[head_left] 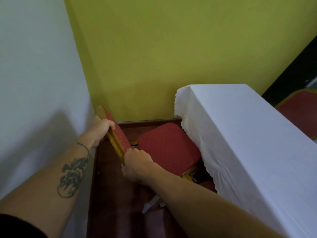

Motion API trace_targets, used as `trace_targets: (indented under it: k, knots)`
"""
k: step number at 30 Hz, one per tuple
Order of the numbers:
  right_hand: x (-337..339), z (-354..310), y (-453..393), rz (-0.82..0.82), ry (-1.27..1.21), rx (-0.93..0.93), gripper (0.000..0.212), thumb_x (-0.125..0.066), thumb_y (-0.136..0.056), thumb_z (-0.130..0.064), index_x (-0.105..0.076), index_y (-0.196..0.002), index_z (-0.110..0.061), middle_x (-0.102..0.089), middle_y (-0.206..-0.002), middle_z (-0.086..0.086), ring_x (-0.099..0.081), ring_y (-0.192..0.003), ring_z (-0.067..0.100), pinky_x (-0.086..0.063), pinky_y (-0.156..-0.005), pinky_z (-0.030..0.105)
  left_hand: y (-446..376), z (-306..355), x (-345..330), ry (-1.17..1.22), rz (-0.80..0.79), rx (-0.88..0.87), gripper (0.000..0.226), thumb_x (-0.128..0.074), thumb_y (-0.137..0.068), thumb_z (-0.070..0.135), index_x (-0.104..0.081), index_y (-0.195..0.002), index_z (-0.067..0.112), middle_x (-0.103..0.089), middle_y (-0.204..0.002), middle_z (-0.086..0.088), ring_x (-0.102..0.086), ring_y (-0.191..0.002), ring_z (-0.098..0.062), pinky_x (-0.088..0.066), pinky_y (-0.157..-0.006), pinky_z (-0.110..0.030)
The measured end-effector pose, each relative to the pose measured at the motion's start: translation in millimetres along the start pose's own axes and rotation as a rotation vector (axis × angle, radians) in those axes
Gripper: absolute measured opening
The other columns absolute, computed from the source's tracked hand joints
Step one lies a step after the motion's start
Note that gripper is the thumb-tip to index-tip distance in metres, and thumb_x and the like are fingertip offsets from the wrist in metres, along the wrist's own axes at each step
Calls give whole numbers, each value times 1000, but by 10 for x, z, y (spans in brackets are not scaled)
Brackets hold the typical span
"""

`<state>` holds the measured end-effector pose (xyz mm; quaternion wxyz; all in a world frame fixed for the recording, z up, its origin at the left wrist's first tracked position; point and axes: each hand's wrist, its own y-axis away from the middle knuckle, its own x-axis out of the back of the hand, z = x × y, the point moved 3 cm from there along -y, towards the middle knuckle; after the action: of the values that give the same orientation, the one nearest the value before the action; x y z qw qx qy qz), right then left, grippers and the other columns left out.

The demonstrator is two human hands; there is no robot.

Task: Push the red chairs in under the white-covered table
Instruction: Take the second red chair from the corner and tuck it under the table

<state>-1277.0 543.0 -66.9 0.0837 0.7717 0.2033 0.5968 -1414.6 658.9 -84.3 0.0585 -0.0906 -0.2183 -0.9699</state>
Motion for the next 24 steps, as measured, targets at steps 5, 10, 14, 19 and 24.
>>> trace_targets:
  k: [5, 10, 14, 19, 24]
  knots:
    - [46, 18, -129, 7, -10, -56, 49, -68, -92, -28, -54, -131, -2, -62, -129, 15, -64, -115, 38, -51, -83, 43, -274, 45, -97, -17, -103, -9, 81, -63, -50, 12, -47, -128, 1, -58, -99, -20, -61, -81, -32, -53, -70, -43]
    - [110, 131, -238, 32, -32, -143, 53, -69, -91, -30, -52, -133, -2, -63, -130, 15, -65, -116, 36, -54, -89, 43, -338, 264, -346, -79, -182, -31, 48, -61, -76, -3, -42, -119, 9, -54, -93, -16, -56, -72, -25, -44, -59, -34]
    - [148, 271, -299, 38, -59, -220, 56, -69, -91, -33, -49, -133, -2, -62, -128, 14, -65, -114, 36, -53, -86, 42, -488, 346, -608, -113, -245, -55, 44, -59, -78, -5, -44, -116, 10, -55, -93, -15, -56, -74, -25, -41, -57, -32]
    - [239, 505, -345, 55, -97, -296, 55, -70, -91, -33, -48, -132, -6, -61, -128, 13, -64, -116, 35, -52, -88, 43, -557, 487, -897, -116, -296, -71, 40, -61, -74, -3, -46, -108, 11, -55, -90, -15, -55, -74, -26, -40, -58, -32]
    - [341, 763, -362, 45, -113, -344, 57, -66, -93, -34, -45, -138, -7, -58, -133, 15, -60, -121, 37, -50, -94, 46, -625, 537, -1185, -100, -292, -89, 47, -65, -70, 2, -46, -112, 8, -55, -97, -17, -56, -87, -33, -48, -67, -36]
